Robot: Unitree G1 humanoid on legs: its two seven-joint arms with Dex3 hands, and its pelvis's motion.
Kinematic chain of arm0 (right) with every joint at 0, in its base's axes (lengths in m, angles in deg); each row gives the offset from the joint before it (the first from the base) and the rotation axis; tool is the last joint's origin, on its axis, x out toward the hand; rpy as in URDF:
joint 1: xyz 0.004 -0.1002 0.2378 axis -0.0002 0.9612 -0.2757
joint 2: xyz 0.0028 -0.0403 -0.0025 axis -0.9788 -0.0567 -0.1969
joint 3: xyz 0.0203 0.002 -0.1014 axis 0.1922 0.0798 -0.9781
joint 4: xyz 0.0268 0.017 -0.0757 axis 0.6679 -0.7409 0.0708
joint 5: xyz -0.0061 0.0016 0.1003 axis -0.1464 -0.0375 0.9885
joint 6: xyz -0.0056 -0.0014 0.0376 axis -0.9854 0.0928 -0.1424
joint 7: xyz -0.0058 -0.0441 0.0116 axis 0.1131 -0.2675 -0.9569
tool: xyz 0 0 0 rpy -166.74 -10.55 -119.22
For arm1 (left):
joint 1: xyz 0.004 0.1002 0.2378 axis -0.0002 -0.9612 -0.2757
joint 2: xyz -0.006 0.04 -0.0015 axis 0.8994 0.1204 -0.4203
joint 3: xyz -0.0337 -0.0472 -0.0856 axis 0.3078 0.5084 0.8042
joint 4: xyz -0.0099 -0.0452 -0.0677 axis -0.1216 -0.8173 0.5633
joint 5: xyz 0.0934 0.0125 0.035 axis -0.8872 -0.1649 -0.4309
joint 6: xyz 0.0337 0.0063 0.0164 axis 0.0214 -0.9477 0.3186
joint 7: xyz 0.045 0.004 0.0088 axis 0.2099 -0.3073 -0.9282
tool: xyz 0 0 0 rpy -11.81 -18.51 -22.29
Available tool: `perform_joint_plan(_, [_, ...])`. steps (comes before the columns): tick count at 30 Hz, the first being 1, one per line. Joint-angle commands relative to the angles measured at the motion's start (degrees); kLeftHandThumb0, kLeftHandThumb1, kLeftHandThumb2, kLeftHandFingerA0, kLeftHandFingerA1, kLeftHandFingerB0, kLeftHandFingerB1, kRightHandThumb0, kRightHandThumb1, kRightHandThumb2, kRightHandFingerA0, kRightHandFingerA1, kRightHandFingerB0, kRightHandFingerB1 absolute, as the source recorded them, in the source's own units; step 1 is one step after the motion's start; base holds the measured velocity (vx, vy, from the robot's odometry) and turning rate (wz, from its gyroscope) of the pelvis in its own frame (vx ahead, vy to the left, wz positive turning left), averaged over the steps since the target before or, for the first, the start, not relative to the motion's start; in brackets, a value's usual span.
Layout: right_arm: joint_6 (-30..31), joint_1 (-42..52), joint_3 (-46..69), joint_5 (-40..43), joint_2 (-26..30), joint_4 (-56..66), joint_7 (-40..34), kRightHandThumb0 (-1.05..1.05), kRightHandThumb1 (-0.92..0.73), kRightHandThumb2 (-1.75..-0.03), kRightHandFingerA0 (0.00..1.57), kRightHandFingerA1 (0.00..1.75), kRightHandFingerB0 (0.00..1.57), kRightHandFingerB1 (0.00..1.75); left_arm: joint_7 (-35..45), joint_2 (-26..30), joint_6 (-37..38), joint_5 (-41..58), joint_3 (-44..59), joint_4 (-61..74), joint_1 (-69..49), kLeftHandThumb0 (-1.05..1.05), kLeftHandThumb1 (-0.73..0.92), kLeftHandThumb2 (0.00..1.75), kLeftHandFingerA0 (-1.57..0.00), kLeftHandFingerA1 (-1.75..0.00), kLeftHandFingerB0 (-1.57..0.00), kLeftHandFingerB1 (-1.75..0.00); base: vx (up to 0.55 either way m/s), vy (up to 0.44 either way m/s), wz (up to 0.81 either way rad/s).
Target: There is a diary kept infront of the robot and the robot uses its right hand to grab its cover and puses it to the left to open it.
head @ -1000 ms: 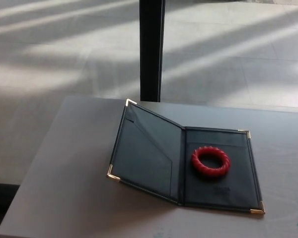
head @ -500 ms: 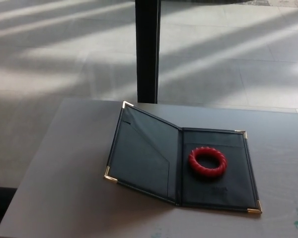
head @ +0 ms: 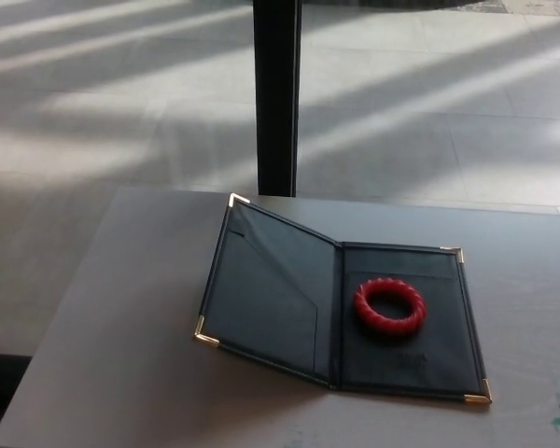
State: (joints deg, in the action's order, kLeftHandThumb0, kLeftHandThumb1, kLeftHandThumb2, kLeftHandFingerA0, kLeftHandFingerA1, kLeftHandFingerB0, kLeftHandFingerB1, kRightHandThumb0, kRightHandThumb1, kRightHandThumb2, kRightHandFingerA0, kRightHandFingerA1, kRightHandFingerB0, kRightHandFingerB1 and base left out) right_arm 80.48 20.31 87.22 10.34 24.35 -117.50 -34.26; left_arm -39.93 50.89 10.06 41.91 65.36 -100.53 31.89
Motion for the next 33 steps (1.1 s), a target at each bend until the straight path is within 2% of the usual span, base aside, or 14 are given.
perform_joint_plan(1, [-3.8,0.6,-0.9,-4.3,-0.6,-1.1,6.8,-0.74,-0.92,-0.80,0.44,1.02,0.33,0.76,0.3,0.0,0.1,0.9,0.8,0.3,-0.6,-0.87,0.92,1.00,-0.36,-0.81,-0.27,-0.64,0.00,0.000,0.00])
perform_joint_plan(2, [-3.7,0.4,-0.8,-4.3,-0.5,-1.5,6.9,-0.70,-0.80,-1.21,0.58,0.91,0.32,0.70,-0.1,0.0,-0.1,0.9,0.9,0.3,-0.5,-0.87,0.92,1.00,-0.36,-0.80,-0.27,-0.64,0.00,0.000,0.00])
perform_joint_plan(4, [-3.7,0.2,-0.8,-4.9,-0.7,-1.7,6.7,-0.74,-0.92,-0.81,0.45,1.08,0.35,0.78,0.0,0.1,0.4,0.3,0.5,-0.2,-0.4,-0.85,0.92,0.98,-0.36,-0.81,-0.29,-0.66,0.00,0.000,0.00])
perform_joint_plan(6, [-3.4,0.2,-1.0,-5.5,-0.7,-1.7,7.2,-0.70,-0.81,-1.22,0.58,0.91,0.32,0.70,0.6,0.0,0.3,0.1,0.2,0.4,-0.9,-0.87,0.92,1.02,-0.36,-0.82,-0.27,-0.66,0.00,0.000,0.00])
perform_joint_plan(8, [-3.4,0.3,-0.7,-5.7,-0.8,-1.6,7.9,-0.71,-0.81,-1.21,0.57,0.91,0.31,0.69,0.7,-0.2,0.2,0.3,0.3,0.6,-0.9,-0.87,0.92,1.01,-0.36,-0.82,-0.28,-0.67,0.00,0.000,0.00])
perform_joint_plan(9, [-3.4,0.3,-0.7,-5.8,-0.8,-1.6,8.6,-0.75,-0.92,-0.81,0.42,0.97,0.31,0.74,0.5,-0.3,0.6,0.7,0.7,0.4,-0.7,-0.87,0.92,0.99,-0.35,-0.82,-0.28,-0.66,0.00,0.000,0.00])
perform_joint_plan(13, [-3.3,-0.5,-0.8,-6.7,-0.2,-1.9,9.7,-0.76,-0.92,-0.81,0.41,0.97,0.31,0.73,0.6,-0.4,1.2,0.7,1.0,-0.7,-0.5,-0.83,0.90,1.24,-0.37,-0.79,-0.31,-0.67,0.00,0.000,0.00])
perform_joint_plan(14, [-3.0,-1.1,-1.0,-7.0,-0.2,-1.5,9.1,-0.72,-0.80,-1.22,0.60,0.94,0.33,0.71,0.6,-0.4,1.2,0.7,1.0,-0.5,-0.7,-0.87,0.92,1.01,-0.36,-0.82,-0.26,-0.65,0.00,0.000,0.00])
perform_joint_plan(16, [-2.5,-1.4,-0.7,-7.1,-0.3,-1.0,8.6,-0.72,-0.80,-1.22,0.60,0.94,0.33,0.72,0.9,-0.5,1.0,0.9,1.2,-0.5,-0.7,-0.86,0.92,0.99,-0.36,-0.83,-0.29,-0.67,0.00,0.000,0.00])
perform_joint_plan(18, [-2.6,-1.4,-0.5,-7.3,-0.3,-1.0,8.8,-0.72,-0.80,-1.22,0.60,0.94,0.33,0.72,1.1,-0.6,1.0,1.0,1.3,-0.6,-0.6,-0.86,0.92,0.99,-0.36,-0.83,-0.29,-0.67,0.00,0.000,0.00])
perform_joint_plan(19, [-2.5,-1.7,-0.2,-7.5,-0.1,-1.5,8.2,-0.75,-0.92,-0.81,0.45,1.04,0.37,0.78,1.4,-0.6,1.1,1.0,1.2,-0.7,-0.5,-0.88,0.92,1.00,-0.36,-0.81,-0.28,-0.65,0.00,0.000,0.00])
perform_joint_plan(28, [-0.8,-1.0,-0.3,-7.3,-1.2,2.2,9.2,-0.77,-0.92,-0.82,0.43,0.98,0.34,0.76,1.3,-0.8,0.6,1.4,1.3,0.4,-0.5,-0.82,0.91,1.26,-0.35,-0.78,-0.30,-0.67,0.00,0.000,0.00])
perform_joint_plan(29, [-0.7,-1.0,-0.2,-7.4,-1.2,2.3,9.1,-0.76,-0.92,-0.82,0.45,0.97,0.35,0.76,1.1,-0.8,0.5,1.4,1.3,0.4,-0.5,-0.85,0.92,0.99,-0.37,-0.83,-0.31,-0.68,0.00,0.000,0.00])
perform_joint_plan(33, [0.0,-0.9,0.2,-7.4,-1.4,2.7,8.1,-0.77,-0.92,-0.81,0.48,1.14,0.38,0.84,0.9,-0.7,1.0,0.8,0.6,0.2,-0.5,-0.85,0.92,0.99,-0.37,-0.83,-0.31,-0.68,0.00,0.000,0.00])
